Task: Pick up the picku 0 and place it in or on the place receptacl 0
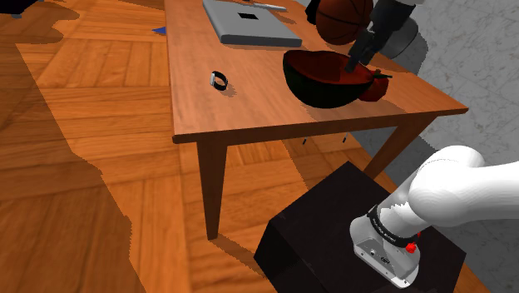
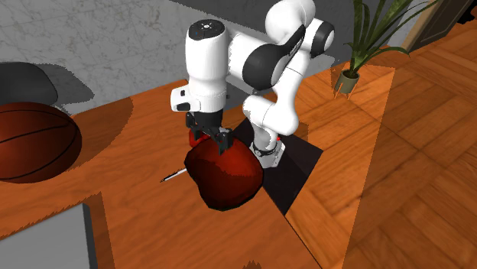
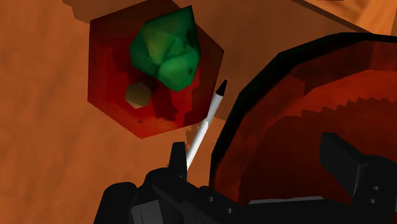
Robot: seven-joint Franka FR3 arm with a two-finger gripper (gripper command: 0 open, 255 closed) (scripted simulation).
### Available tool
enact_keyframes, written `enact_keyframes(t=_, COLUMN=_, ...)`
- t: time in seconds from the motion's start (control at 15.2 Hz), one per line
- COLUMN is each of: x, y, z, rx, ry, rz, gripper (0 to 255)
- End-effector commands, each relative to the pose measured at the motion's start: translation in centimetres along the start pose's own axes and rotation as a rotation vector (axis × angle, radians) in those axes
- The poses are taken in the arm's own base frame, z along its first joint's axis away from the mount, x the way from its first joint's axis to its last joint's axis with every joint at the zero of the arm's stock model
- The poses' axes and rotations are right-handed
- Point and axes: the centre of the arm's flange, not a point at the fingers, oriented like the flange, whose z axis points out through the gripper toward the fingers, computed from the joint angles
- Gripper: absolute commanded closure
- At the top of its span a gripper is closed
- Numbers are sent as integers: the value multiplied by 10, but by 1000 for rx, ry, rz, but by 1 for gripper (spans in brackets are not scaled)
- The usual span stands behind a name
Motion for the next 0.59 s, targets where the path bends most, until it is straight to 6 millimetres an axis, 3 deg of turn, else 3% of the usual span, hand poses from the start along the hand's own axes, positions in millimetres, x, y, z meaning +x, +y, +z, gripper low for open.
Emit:
enact_keyframes(t=0.0, x=0, y=0, z=0, rx=0, ry=0, rz=0, gripper=0)
enact_keyframes(t=0.4, x=-13, y=63, z=-41, rx=29, ry=-121, rz=49, gripper=0)
enact_keyframes(t=0.53, x=-14, y=63, z=-30, rx=29, ry=-120, rz=49, gripper=0)
